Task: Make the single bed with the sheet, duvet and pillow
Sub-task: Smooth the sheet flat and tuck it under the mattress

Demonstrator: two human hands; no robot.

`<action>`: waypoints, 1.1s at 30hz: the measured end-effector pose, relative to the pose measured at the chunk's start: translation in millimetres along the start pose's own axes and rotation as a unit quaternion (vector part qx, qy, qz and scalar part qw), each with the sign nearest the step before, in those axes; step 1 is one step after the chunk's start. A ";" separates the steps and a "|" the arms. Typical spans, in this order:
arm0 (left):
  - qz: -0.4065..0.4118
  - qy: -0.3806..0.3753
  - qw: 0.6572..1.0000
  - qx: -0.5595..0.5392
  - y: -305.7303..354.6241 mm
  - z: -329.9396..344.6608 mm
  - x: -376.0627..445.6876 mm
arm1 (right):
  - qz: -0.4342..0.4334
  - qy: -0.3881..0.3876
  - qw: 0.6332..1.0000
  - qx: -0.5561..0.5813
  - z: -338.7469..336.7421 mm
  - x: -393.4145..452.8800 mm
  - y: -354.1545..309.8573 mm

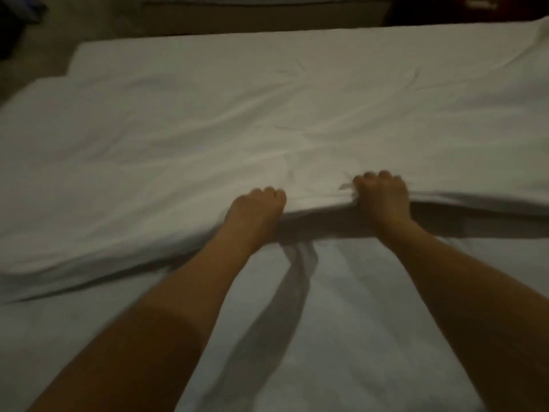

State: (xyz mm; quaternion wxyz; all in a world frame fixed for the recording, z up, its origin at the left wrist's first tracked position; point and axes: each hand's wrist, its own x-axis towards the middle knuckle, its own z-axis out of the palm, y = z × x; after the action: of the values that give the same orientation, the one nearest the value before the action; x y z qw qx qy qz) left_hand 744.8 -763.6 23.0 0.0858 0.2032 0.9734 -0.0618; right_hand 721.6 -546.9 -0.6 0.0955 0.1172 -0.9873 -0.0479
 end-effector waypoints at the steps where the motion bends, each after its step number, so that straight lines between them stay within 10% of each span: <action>1: -0.029 0.001 1.000 -0.012 3.4 4.1 -9.2 | -0.001 0.008 1.000 0.013 -9.2 -8.4 -3.6; 6: -0.012 -0.245 0.968 -0.054 103.0 84.6 -118.5 | -0.065 -0.334 0.939 -0.053 7.6 -165.0 -22.1; 33: 0.122 0.017 0.987 -0.108 296.6 59.8 56.0 | 0.063 -0.099 0.991 -0.067 69.3 -174.2 194.1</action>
State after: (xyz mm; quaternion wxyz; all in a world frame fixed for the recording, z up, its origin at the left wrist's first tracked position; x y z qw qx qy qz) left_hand 823.2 -481.5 -71.6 0.0979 0.3105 0.9437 0.0583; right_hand 830.9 -312.1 -76.5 0.0078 0.0428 -0.9919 -0.1197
